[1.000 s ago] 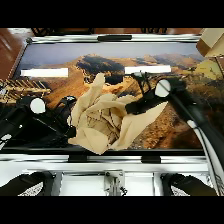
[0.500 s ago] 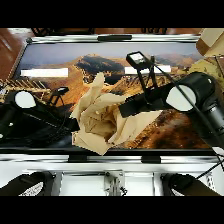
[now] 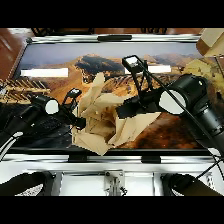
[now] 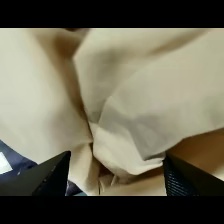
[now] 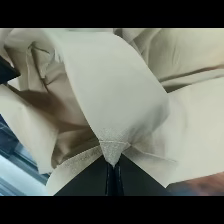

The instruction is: Fold the shirts.

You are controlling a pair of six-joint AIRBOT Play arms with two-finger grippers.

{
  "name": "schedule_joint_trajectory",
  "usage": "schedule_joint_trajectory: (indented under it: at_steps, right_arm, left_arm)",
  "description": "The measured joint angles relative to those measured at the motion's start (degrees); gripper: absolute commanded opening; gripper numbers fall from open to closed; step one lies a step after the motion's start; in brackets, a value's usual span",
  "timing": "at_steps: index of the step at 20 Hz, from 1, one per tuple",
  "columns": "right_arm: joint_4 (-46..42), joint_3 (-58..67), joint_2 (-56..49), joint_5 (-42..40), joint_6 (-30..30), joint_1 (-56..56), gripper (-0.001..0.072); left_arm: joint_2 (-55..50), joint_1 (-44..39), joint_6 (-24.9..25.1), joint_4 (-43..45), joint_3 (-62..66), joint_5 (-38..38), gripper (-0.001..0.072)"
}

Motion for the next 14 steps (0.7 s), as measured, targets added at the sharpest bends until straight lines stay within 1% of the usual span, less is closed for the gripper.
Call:
schedule_joint_trajectory:
  at_steps: [4,5,6,7,8,9,10,12,14]
  right_arm:
    - [-2.6,0.0,0.0,-1.2,0.3,0.0,0.0059]
    - [-2.8,0.0,0.0,-1.4,0.4,0.0,0.0058]
    - [-3.1,0.0,0.0,-1.5,0.4,0.0,0.0058]
    - [-3.3,0.0,0.0,-1.6,0.5,0.0,0.0058]
    - [-3.6,0.0,0.0,-1.6,0.7,0.0,0.0059]
    - [-3.7,0.0,0.0,-1.7,0.7,0.0,0.0059]
    - [-3.9,0.0,0.0,-1.8,0.7,0.0,0.0059]
    - [-4.7,0.1,0.0,-1.9,-0.4,0.0,0.0059]
    - [-6.5,1.1,0.3,-1.8,-3.1,0.0,0.0059]
  left_arm:
    - [-2.8,-3.0,-2.1,-2.8,0.0,5.0,0.0592]
    - [-3.4,-3.9,-2.4,-3.7,0.0,6.0,0.0513]
    - [-3.8,-4.6,-2.8,-4.2,0.0,6.5,0.0265]
    - [-4.0,-4.9,-3.1,-4.3,0.0,6.6,0.0186]
    - [-4.2,-5.0,-3.3,-4.0,0.0,6.4,0.0168]
    - [-4.2,-4.9,-3.3,-3.2,0.0,5.5,0.0088]
    - [-4.0,-4.5,-3.2,-2.6,0.0,4.4,0.0057]
    - [-2.6,-2.9,-1.4,-1.1,0.9,1.8,0.0049]
    - [0.2,-0.6,0.7,-0.5,4.4,-0.9,0.0049]
